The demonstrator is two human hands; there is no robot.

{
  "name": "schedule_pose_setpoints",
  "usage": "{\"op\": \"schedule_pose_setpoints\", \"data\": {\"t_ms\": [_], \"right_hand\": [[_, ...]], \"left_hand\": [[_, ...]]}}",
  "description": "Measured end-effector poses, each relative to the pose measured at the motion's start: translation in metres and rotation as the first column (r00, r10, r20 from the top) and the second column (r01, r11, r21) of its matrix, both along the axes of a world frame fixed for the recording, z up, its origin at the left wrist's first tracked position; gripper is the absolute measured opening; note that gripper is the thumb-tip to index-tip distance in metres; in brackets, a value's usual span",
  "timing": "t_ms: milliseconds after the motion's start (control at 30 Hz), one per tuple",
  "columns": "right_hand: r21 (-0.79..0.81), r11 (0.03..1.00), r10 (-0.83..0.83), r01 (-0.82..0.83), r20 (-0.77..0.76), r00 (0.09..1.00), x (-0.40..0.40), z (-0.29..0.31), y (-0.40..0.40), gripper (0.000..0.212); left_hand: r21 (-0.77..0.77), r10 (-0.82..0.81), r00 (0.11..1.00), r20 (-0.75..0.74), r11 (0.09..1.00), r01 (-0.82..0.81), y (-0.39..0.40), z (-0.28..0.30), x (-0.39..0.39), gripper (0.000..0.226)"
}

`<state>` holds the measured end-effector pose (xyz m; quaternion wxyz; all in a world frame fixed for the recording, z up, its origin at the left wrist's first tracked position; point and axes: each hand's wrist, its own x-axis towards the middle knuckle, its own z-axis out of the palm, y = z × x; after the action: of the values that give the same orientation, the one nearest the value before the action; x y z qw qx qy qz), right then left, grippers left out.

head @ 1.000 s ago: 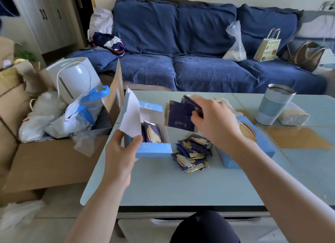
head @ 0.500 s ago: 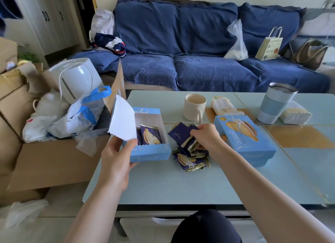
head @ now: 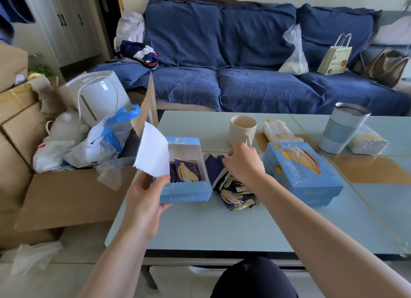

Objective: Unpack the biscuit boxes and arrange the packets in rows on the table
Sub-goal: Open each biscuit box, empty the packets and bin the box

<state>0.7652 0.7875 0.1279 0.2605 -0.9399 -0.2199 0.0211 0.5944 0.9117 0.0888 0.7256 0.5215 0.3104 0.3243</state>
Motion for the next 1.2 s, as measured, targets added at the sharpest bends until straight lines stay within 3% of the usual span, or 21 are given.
{"op": "schedule_pose_setpoints", "data": {"t_ms": [167, 300, 433, 533, 767, 900, 1100, 1200], "right_hand": [[0.158, 0.927, 0.314, -0.341, 0.176, 0.933, -0.015, 0.021, -0.007, 0.025], [0.051, 0.847, 0.516, -0.530, 0.164, 0.841, -0.032, 0.030, -0.003, 0.026], [-0.025, 0.778, 0.626, -0.627, 0.111, 0.772, -0.042, 0.033, -0.001, 0.023], [-0.035, 0.764, 0.645, -0.644, 0.059, 0.762, -0.043, 0.035, -0.002, 0.006], [-0.039, 0.772, 0.629, -0.634, -0.098, 0.771, -0.041, 0.040, -0.006, 0.039], [-0.057, 0.760, 0.625, -0.647, -0.211, 0.752, -0.034, 0.042, -0.012, 0.019], [-0.035, 0.776, 0.596, -0.630, -0.288, 0.750, -0.024, 0.043, -0.014, 0.030], [-0.015, 0.771, 0.605, -0.636, -0.293, 0.740, -0.022, 0.042, -0.015, 0.022]], "left_hand": [[0.019, -0.089, 0.995, 0.034, 0.996, 0.088, -0.005, -0.002, 0.002, 0.022], [0.062, -0.151, 0.988, 0.036, 0.987, 0.149, -0.010, -0.004, 0.005, 0.032], [0.069, -0.236, 0.971, 0.043, 0.970, 0.233, -0.016, -0.001, 0.004, 0.011], [0.079, -0.286, 0.958, 0.034, 0.956, 0.283, -0.019, 0.004, 0.001, 0.021], [0.107, -0.304, 0.953, 0.004, 0.947, 0.302, -0.023, 0.006, -0.001, 0.022], [0.141, -0.328, 0.944, -0.032, 0.934, 0.329, -0.025, 0.004, -0.004, 0.022], [0.171, -0.337, 0.940, -0.057, 0.924, 0.342, -0.024, 0.002, -0.004, 0.033], [0.209, -0.334, 0.940, -0.072, 0.916, 0.342, -0.024, 0.004, -0.003, 0.034]]}}
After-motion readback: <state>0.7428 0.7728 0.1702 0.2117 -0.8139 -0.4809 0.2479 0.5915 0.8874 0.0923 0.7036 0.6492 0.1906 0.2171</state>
